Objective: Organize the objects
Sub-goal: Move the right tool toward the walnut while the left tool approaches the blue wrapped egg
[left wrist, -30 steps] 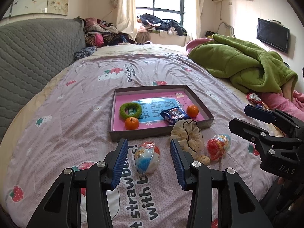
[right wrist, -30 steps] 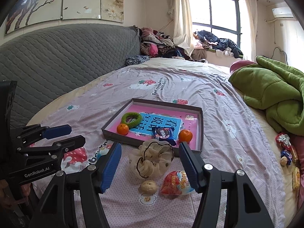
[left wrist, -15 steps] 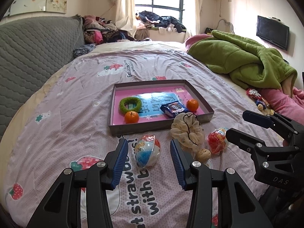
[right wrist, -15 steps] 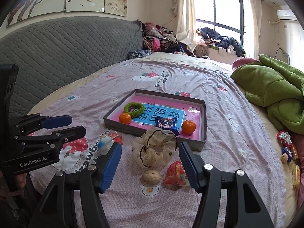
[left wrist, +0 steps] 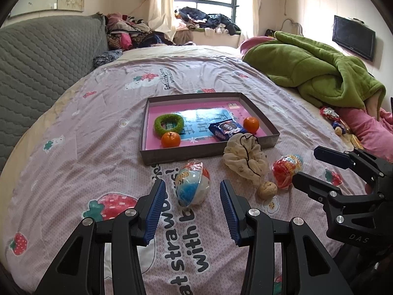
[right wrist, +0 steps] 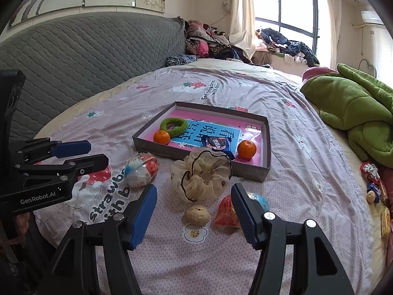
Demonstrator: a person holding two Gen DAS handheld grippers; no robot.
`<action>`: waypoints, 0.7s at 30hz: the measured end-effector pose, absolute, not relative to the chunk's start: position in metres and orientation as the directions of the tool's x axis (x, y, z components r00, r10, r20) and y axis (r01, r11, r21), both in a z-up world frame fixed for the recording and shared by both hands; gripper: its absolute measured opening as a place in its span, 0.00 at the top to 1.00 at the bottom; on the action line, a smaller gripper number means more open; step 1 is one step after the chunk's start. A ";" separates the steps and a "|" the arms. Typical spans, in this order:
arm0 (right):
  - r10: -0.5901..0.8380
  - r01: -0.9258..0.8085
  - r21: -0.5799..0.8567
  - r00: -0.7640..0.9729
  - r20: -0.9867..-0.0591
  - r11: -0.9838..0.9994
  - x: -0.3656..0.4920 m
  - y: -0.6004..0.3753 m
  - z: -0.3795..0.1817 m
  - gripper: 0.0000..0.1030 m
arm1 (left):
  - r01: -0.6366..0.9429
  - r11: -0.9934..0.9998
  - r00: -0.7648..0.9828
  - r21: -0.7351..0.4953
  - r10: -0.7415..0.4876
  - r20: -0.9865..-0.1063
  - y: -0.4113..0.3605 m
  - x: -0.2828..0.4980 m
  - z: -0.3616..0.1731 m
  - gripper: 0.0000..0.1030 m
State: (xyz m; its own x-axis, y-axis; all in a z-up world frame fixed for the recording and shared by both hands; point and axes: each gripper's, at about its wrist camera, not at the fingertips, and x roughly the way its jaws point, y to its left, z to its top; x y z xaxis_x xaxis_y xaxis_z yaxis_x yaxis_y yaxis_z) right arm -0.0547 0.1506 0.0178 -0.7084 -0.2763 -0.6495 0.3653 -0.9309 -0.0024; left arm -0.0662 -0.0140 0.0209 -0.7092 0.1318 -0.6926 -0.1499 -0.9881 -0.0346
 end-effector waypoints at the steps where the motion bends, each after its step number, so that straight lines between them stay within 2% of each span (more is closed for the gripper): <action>1: -0.276 0.366 -0.002 -0.706 -0.652 -0.931 -0.055 0.151 0.017 0.40 | -0.150 -0.988 -0.707 -0.038 0.134 -0.694 -0.014 -0.067 0.021 0.54; 21: -0.272 0.377 -0.002 -0.670 -0.690 -0.926 -0.055 0.145 -0.002 0.40 | -0.152 -0.988 -0.669 -0.035 0.129 -0.732 -0.012 -0.067 0.003 0.54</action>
